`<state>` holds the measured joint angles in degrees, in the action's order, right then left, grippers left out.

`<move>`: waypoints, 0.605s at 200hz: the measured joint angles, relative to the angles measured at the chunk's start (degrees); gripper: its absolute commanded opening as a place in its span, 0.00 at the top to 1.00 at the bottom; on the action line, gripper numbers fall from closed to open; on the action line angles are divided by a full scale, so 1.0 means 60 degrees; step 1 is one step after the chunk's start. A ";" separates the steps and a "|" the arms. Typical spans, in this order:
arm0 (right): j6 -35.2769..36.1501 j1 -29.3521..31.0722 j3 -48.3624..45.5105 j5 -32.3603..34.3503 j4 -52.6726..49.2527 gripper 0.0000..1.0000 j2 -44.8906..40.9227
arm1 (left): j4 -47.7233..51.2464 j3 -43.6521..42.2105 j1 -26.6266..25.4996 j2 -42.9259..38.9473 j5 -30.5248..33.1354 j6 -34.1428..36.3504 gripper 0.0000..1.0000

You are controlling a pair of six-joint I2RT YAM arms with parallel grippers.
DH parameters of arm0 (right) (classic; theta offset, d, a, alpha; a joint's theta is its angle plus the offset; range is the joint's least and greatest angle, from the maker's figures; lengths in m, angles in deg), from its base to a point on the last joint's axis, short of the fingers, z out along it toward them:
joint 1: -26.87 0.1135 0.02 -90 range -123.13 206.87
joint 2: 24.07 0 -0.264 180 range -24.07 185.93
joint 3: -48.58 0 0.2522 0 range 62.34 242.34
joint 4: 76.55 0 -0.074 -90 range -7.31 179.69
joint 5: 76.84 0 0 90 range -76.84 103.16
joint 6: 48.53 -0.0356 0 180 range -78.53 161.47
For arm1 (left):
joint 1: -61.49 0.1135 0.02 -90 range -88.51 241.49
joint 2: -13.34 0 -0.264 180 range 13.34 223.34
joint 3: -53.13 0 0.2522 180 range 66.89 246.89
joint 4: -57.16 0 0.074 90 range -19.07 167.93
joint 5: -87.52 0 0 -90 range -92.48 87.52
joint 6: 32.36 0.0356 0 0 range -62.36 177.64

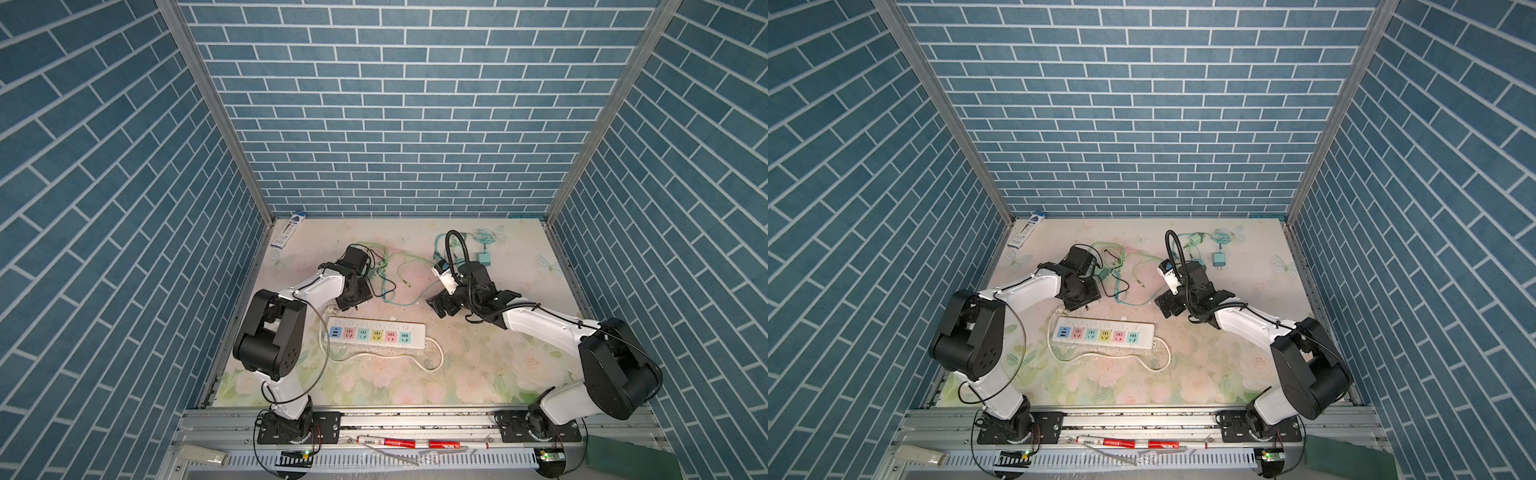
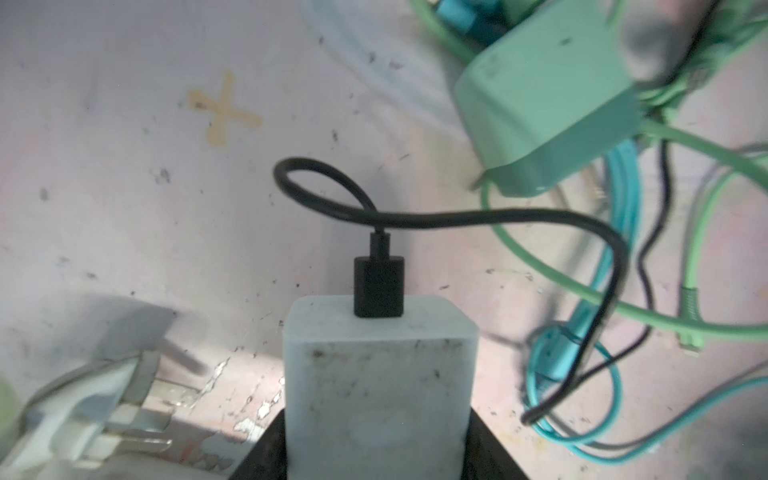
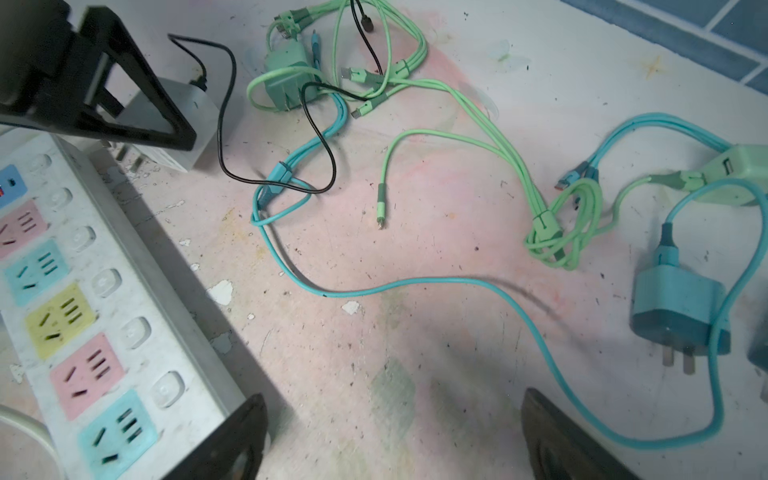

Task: Insert the plug
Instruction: 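Grasp and lift the white charger with the left gripper while the right arm draws back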

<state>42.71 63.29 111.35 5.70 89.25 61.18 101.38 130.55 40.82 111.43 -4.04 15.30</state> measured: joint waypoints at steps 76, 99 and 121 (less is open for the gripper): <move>-0.1366 -0.0022 0.1829 0.0375 -0.2455 0.05 -0.0696 | -0.0259 0.0499 0.0000 -0.1432 -0.0492 0.2925 0.57; -0.1781 -0.0058 0.2466 0.0302 -0.3166 0.05 -0.0852 | -0.0452 0.0546 -0.0025 -0.1603 -0.0860 0.3803 0.59; -0.2095 -0.0131 0.2962 0.0080 -0.3697 0.05 -0.0878 | -0.0801 0.0546 -0.0149 -0.1840 -0.1118 0.4543 0.59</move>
<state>30.14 62.51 129.12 6.18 67.06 55.92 96.57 133.83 39.93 100.39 -10.75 42.55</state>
